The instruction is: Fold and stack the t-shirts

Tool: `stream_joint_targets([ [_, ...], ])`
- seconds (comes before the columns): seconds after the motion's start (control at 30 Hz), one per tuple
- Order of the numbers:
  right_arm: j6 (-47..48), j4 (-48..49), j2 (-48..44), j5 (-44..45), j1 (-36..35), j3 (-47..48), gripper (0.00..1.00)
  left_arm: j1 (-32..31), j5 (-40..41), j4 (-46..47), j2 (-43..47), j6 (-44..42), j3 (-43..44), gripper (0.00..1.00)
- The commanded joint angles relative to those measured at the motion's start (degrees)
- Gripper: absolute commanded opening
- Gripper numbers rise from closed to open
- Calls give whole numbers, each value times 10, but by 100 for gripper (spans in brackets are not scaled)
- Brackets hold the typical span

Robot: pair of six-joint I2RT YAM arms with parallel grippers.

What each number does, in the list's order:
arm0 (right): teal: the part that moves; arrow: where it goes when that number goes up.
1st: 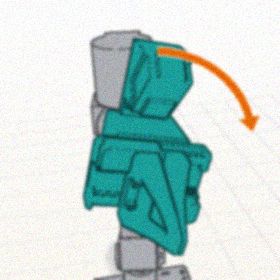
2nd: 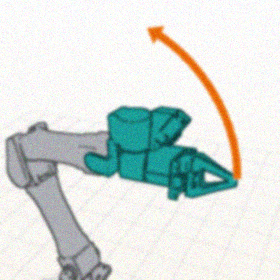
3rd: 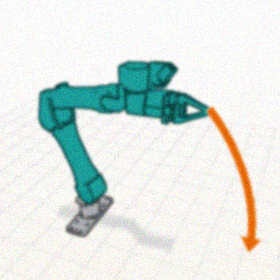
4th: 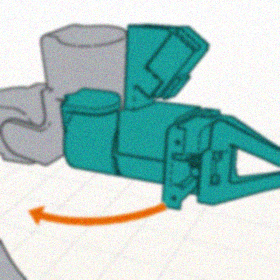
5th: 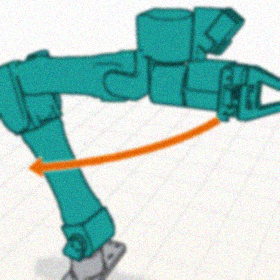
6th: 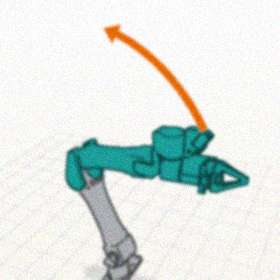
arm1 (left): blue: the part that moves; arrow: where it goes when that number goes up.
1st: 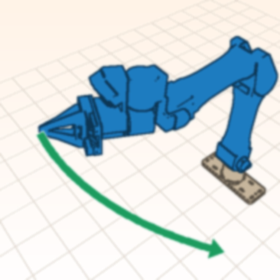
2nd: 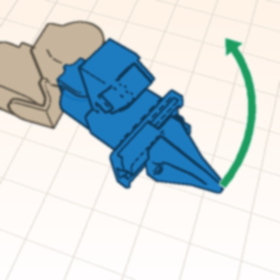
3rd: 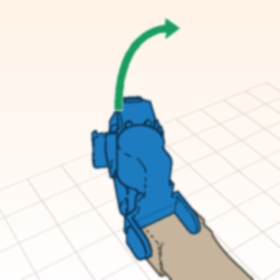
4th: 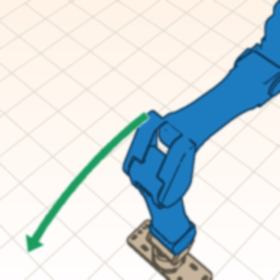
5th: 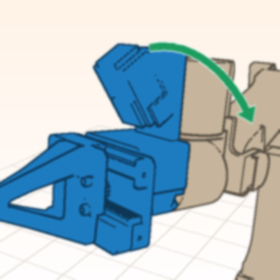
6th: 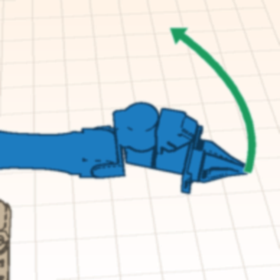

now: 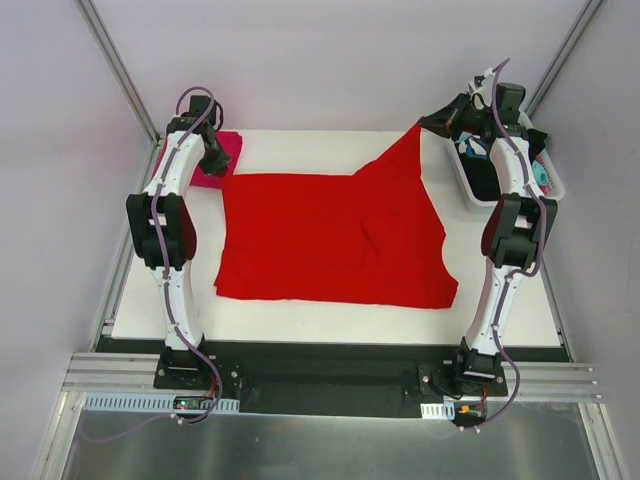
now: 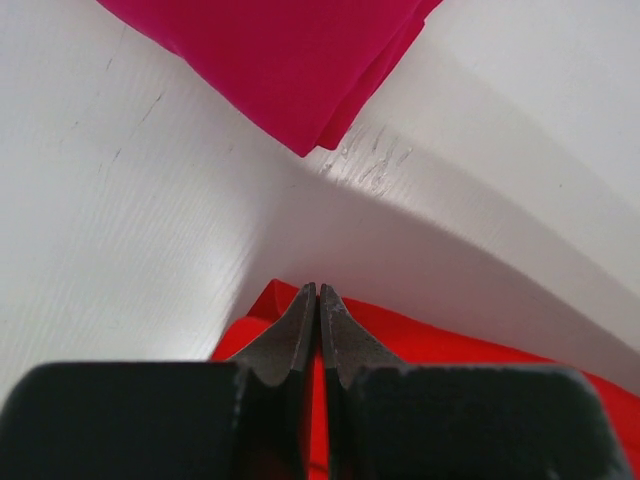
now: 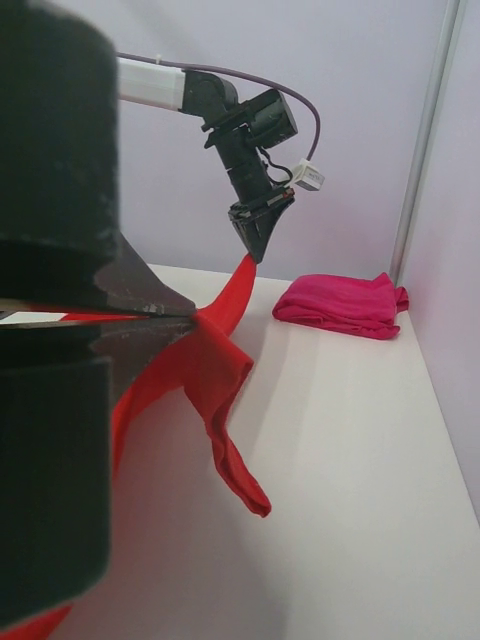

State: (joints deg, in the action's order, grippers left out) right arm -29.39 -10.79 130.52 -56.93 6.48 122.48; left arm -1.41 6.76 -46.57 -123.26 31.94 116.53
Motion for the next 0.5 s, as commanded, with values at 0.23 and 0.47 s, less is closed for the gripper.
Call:
stream_joint_targets([
  [0.23,14,27,-135,-28,2,-111,1,4,15,-10,79,-9,-38,0],
  [0.47,18,31,-183,-26,1,-172,1,4,3,-10,104,0,-68,0],
])
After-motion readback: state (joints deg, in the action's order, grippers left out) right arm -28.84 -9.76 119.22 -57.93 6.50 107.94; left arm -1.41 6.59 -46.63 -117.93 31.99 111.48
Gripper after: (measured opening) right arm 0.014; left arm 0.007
